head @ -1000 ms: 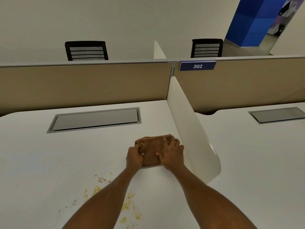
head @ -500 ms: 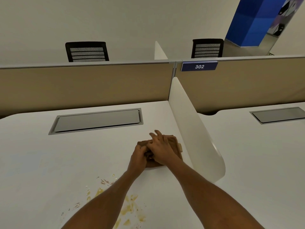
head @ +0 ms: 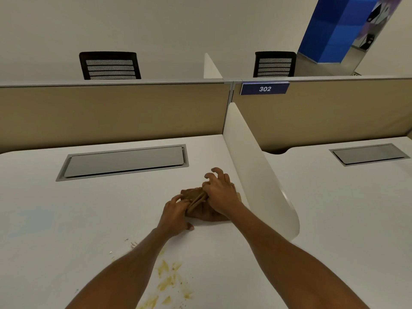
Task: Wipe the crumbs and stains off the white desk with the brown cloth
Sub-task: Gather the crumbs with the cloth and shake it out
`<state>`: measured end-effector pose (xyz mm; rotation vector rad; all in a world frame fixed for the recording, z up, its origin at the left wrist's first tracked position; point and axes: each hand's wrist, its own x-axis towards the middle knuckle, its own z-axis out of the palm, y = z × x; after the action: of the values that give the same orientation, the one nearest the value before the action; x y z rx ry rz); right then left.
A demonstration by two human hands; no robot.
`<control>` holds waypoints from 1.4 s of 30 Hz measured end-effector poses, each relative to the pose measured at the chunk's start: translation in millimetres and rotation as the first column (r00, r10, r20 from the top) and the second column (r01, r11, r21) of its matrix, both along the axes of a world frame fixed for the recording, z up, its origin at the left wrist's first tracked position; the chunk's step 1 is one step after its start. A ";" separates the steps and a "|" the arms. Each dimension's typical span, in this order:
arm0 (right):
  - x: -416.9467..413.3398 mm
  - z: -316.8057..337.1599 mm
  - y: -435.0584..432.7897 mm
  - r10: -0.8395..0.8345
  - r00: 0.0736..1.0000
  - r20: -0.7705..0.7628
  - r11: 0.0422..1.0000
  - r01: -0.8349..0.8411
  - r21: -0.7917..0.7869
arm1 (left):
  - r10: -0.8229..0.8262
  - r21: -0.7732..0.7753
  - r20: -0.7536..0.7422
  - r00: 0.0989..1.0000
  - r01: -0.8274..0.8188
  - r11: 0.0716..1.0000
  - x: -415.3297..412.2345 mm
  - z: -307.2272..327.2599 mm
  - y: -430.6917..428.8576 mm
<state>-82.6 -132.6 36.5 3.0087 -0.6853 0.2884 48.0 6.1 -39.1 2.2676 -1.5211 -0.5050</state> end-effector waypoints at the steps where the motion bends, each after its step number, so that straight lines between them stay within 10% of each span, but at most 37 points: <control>1: 0.4 3.2 -1.8 -0.021 1.000 0.018 1.000 0.020 0.014 | 0.000 -0.003 0.029 1.000 0.001 1.000 2.2 0.4 -1.0; 17: -24.7 70.6 -20.2 -0.195 0.938 0.286 0.980 0.179 0.082 | 0.122 -0.381 -0.094 0.988 -0.148 0.913 14.2 81.6 -31.9; 22: -27.8 82.3 -12.1 -0.193 0.930 0.312 0.981 0.182 0.065 | 0.139 -0.442 0.272 0.952 -0.005 0.897 31.8 110.8 -3.4; 30: -31.7 98.3 15.1 -0.229 0.901 0.369 0.973 0.195 0.127 | 0.034 -0.340 0.596 0.802 0.214 0.916 52.4 159.9 37.4; 42: -41.5 133.3 78.4 -0.270 0.942 0.199 0.963 0.259 0.077 | -0.008 -0.125 0.532 0.846 0.088 0.988 57.0 200.5 116.7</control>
<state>-124.1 -54.2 169.8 2.9074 -1.1179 0.5857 105.0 122.8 161.4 2.3716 -1.7934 0.2535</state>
